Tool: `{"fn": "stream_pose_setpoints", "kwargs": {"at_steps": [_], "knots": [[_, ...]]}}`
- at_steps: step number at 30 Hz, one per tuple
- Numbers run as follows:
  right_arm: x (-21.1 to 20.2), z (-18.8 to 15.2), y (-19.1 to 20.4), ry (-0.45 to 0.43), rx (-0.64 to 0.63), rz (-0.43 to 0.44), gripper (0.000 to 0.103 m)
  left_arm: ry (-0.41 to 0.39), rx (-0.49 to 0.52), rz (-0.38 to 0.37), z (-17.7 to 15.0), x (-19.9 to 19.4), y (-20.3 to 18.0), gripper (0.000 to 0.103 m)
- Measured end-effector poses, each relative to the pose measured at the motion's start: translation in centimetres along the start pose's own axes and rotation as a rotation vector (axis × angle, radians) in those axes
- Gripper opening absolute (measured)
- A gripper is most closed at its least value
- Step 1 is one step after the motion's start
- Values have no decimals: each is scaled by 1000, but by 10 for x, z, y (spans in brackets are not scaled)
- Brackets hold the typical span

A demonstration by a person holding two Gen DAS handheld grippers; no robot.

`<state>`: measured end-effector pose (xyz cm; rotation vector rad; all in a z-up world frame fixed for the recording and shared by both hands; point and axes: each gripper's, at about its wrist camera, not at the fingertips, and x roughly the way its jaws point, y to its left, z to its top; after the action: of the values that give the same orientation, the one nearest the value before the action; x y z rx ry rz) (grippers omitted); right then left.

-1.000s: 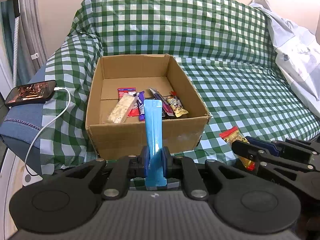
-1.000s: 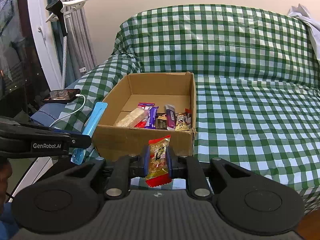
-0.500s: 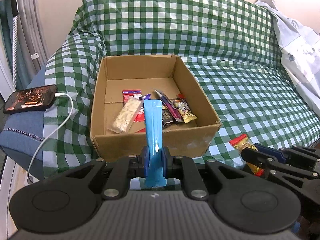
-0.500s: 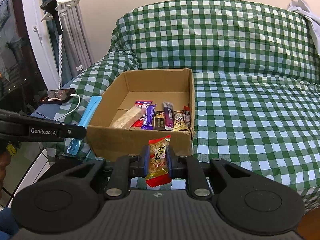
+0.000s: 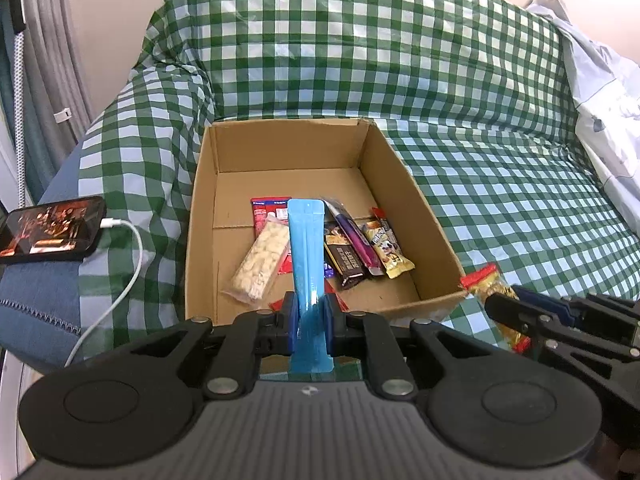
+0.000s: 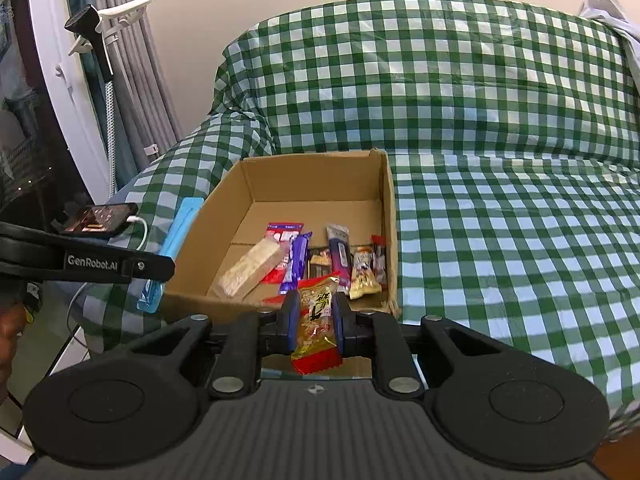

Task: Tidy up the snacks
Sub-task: 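Carry the blue packet and orange candy over the box with both tools, then open both tools over the box to drop the snacks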

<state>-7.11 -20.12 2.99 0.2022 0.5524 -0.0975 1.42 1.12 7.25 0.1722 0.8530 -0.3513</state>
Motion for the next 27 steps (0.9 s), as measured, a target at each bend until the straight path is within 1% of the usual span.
{"fn": "stream_pose_setpoints", "kwargs": {"at_steps": [9, 16, 27], "knots": [[47, 31, -2, -8, 9, -5, 18, 15, -12, 20, 34, 42, 11, 14], [90, 48, -8, 6, 26, -9, 19, 43, -22, 30, 58, 88, 20, 15], [166, 67, -17, 45, 28, -21, 19, 126, -32, 54, 72, 166, 32, 15]]}}
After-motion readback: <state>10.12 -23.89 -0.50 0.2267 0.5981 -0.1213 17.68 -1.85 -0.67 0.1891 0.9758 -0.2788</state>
